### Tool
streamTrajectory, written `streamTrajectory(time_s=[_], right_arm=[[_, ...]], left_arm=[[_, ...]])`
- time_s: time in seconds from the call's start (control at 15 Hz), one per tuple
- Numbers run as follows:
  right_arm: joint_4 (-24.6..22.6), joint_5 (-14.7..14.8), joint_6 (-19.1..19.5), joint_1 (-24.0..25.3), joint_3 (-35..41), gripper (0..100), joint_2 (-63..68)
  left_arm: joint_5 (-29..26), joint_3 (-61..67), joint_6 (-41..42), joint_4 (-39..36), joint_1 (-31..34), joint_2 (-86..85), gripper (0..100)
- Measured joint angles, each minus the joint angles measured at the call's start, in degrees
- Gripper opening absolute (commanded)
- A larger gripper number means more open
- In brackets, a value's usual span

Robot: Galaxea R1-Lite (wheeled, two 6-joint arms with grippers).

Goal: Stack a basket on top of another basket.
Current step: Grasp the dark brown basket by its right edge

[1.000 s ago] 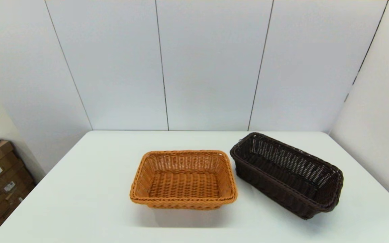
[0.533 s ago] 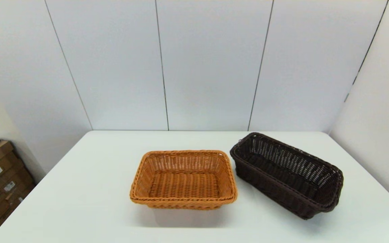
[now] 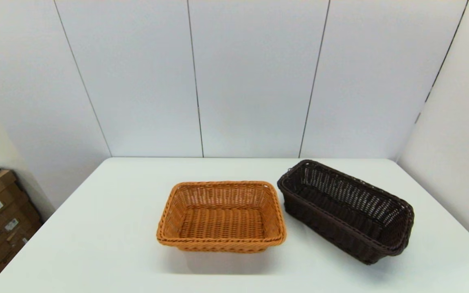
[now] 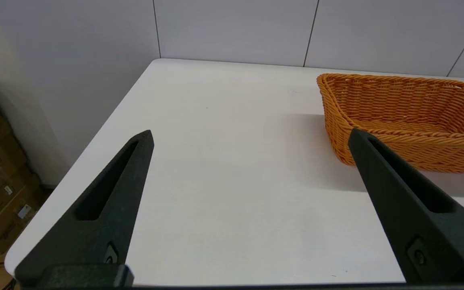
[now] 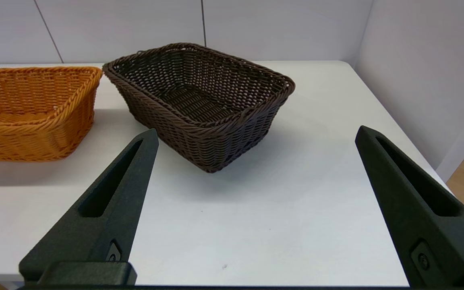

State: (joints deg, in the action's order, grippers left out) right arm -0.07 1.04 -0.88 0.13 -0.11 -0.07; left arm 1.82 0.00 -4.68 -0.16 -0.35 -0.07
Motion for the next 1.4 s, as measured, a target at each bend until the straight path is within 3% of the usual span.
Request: streamTrajectory(time_s=[1.07,1.2,1.4], right_arm=[[1.0,0.63,0.72,-0.06,-2.58,100,0.02],[5.47,1.22,0.35,-0.04,-9.86,100,0.1],[16.71,1.49,0.17,0.0,-24.2,100,1.83]], left_arm=[[-0.02,0.0,-0.05,0.02,0.02,0.0,100],[0.0,0.0,-0.02,0.0,0.02,0.0,100],[0.0,0.0,-0.02,0.02,0.02,0.0,100]])
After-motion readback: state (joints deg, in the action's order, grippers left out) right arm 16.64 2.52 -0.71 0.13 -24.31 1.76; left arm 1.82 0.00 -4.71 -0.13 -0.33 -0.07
